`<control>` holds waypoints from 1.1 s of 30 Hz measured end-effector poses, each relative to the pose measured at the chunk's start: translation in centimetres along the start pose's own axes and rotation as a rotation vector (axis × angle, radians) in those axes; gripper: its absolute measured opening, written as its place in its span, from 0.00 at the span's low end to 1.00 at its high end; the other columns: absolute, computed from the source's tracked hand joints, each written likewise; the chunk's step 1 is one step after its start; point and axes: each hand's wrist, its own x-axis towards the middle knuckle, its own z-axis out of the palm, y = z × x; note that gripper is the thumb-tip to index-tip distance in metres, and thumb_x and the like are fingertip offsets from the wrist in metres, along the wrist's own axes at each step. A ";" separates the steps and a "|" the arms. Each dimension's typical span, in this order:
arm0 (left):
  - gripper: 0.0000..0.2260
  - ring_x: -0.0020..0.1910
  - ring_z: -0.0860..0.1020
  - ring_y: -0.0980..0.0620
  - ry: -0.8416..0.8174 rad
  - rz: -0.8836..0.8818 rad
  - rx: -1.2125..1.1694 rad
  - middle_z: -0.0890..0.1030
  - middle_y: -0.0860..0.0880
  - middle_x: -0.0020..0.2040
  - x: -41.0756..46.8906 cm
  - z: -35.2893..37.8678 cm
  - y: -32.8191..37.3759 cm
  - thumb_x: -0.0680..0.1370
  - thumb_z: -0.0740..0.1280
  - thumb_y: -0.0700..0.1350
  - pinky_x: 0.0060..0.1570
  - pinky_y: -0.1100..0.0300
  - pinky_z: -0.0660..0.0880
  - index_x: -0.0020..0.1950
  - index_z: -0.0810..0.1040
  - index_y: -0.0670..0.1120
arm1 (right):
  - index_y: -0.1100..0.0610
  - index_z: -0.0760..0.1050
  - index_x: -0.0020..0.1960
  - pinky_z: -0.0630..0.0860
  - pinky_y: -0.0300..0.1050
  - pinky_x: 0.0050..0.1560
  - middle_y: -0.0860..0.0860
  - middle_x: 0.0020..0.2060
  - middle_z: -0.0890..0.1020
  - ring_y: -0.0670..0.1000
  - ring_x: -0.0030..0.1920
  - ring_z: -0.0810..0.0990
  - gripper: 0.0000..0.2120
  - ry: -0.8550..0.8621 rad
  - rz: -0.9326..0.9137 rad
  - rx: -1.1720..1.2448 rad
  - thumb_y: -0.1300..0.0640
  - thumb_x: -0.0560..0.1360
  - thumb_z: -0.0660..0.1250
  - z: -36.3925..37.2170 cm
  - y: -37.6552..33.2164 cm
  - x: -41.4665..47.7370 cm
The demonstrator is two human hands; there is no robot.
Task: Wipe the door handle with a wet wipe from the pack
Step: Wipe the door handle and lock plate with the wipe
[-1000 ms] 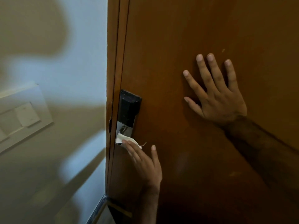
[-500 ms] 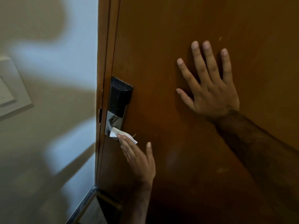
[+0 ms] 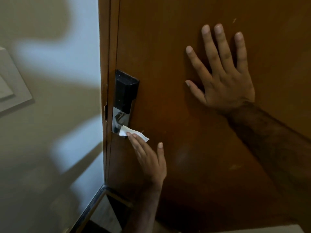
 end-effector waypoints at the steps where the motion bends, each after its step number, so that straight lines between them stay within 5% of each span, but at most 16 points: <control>1: 0.40 0.85 0.52 0.41 0.015 0.000 -0.016 0.35 0.47 0.87 1.0 -0.4 -0.3 0.83 0.47 0.69 0.77 0.36 0.67 0.84 0.33 0.50 | 0.55 0.50 0.90 0.53 0.72 0.82 0.65 0.86 0.56 0.67 0.86 0.56 0.37 0.002 0.002 0.005 0.37 0.89 0.51 0.0 0.0 -0.1; 8: 0.42 0.84 0.55 0.35 0.086 -0.017 0.023 0.34 0.51 0.86 4.3 -1.7 -1.2 0.82 0.49 0.70 0.70 0.32 0.73 0.86 0.38 0.46 | 0.55 0.50 0.90 0.55 0.74 0.82 0.66 0.86 0.56 0.68 0.85 0.56 0.36 0.001 0.003 0.015 0.38 0.89 0.51 -0.1 0.0 0.0; 14: 0.42 0.86 0.46 0.41 -0.059 0.136 0.201 0.34 0.47 0.86 0.8 -1.5 -3.1 0.84 0.51 0.68 0.80 0.35 0.61 0.85 0.36 0.44 | 0.54 0.48 0.90 0.50 0.73 0.82 0.65 0.87 0.54 0.68 0.86 0.55 0.36 -0.010 0.008 0.032 0.37 0.89 0.50 -0.1 0.0 0.0; 18: 0.40 0.82 0.60 0.32 0.020 0.049 0.063 0.33 0.52 0.86 4.9 -3.5 -2.4 0.82 0.51 0.69 0.64 0.31 0.77 0.83 0.30 0.56 | 0.54 0.47 0.90 0.49 0.72 0.82 0.65 0.87 0.54 0.68 0.86 0.54 0.36 -0.019 0.006 0.038 0.38 0.89 0.49 -0.3 -0.1 0.0; 21: 0.40 0.79 0.66 0.32 0.011 -0.064 -0.020 0.37 0.50 0.87 4.0 -3.1 -1.0 0.81 0.48 0.71 0.62 0.32 0.79 0.84 0.31 0.56 | 0.54 0.46 0.90 0.48 0.72 0.81 0.65 0.87 0.53 0.68 0.86 0.54 0.36 -0.026 0.007 0.038 0.38 0.89 0.49 -0.4 -0.1 0.0; 26: 0.40 0.84 0.54 0.37 -0.066 0.011 0.041 0.35 0.48 0.87 -1.0 -0.9 0.3 0.82 0.47 0.70 0.77 0.34 0.65 0.84 0.31 0.53 | 0.55 0.48 0.90 0.51 0.73 0.81 0.66 0.86 0.54 0.69 0.86 0.55 0.36 -0.030 0.006 0.037 0.38 0.89 0.50 -0.6 -0.1 0.0; 33: 0.41 0.83 0.56 0.33 0.081 -0.086 -0.092 0.36 0.47 0.87 5.5 -2.8 -0.3 0.82 0.52 0.67 0.69 0.32 0.75 0.84 0.33 0.51 | 0.55 0.49 0.90 0.52 0.73 0.81 0.66 0.86 0.56 0.69 0.85 0.56 0.36 -0.015 0.002 0.013 0.38 0.89 0.51 -0.6 0.0 0.1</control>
